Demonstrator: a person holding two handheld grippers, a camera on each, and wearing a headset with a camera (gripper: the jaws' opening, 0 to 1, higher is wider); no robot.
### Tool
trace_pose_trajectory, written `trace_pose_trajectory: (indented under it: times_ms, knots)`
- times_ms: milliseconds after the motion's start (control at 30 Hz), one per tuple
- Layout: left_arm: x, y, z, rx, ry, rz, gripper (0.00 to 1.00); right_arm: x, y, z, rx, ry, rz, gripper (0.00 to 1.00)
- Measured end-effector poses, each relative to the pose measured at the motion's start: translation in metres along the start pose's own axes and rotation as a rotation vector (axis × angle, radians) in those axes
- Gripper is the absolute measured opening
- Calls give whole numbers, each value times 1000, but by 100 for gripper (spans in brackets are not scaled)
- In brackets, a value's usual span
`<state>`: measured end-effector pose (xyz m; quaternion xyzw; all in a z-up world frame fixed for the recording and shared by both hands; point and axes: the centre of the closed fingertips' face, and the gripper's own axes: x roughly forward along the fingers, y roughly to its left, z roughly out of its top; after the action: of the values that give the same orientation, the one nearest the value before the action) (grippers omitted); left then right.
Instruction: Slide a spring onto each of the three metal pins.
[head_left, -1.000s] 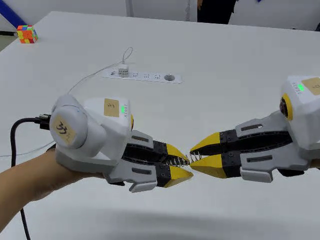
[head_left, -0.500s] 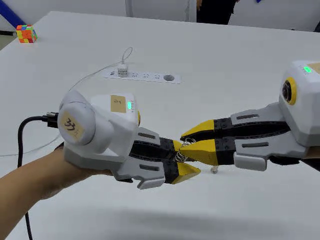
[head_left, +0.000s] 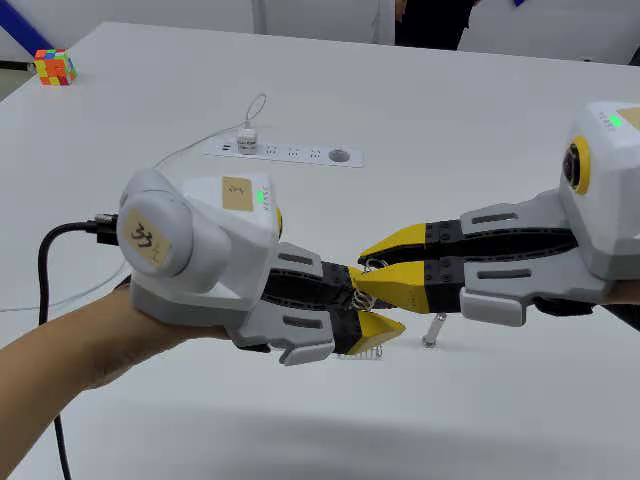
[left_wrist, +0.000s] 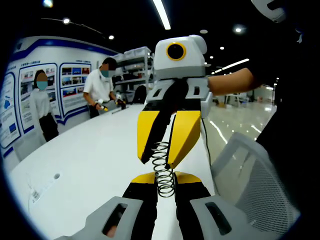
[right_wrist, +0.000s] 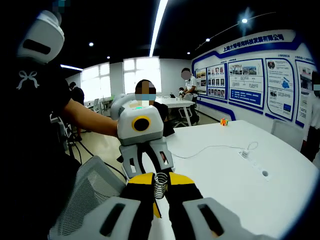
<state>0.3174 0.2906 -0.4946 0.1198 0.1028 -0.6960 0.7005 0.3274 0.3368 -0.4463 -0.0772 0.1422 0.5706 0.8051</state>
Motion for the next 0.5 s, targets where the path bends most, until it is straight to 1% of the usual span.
trace_pose_trajectory:
  times_ms: [167,333,500]
  knots:
    - [0,2,4,1,-10,9,13,-4,-3,2,9,-2,-10,10]
    - [-2,3,4,-10,-6,13,13,-5,-4,5,0,0,-15,10]
    - [-4,4,2,-9,1,24,20,-10,-10,7,-3,-5,-43,10]
